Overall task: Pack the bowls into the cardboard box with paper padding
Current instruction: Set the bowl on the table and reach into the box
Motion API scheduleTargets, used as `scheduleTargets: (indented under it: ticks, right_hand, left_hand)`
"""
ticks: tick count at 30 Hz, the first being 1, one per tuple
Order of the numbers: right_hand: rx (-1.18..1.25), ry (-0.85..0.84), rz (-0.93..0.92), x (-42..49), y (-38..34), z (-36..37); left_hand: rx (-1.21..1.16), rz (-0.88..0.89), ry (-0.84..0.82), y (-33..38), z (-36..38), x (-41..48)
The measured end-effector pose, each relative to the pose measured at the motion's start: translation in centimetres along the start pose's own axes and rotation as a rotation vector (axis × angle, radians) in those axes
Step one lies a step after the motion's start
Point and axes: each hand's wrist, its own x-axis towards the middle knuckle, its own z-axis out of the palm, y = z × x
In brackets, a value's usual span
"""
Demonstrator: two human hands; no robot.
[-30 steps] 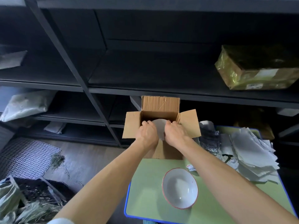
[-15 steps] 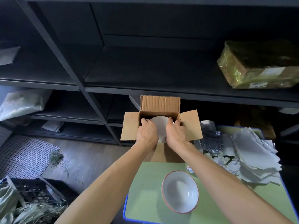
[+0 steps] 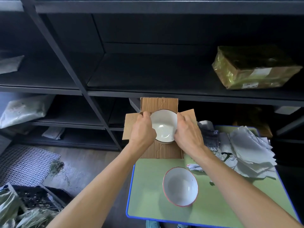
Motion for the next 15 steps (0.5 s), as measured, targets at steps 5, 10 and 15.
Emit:
scheduleTargets:
  ticks: [5, 10, 15]
  right_hand:
    - [-0.012, 0.020, 0.007, -3.4, 1.2, -1.2]
    - [0.006, -0.024, 0.030, -7.9, 2.4, -1.4]
    - [-0.020, -0.111, 0.052, -11.2, 3.7, 0.3]
  left_hand:
    - [-0.152, -0.028, -0.045, -0.4, 0.7, -3.5]
    - [-0.149, -0.006, -0.070, -1.0, 2.4, -7.6]
    - [-0.162, 0.001, -0.180, -1.6, 4.5, -11.5]
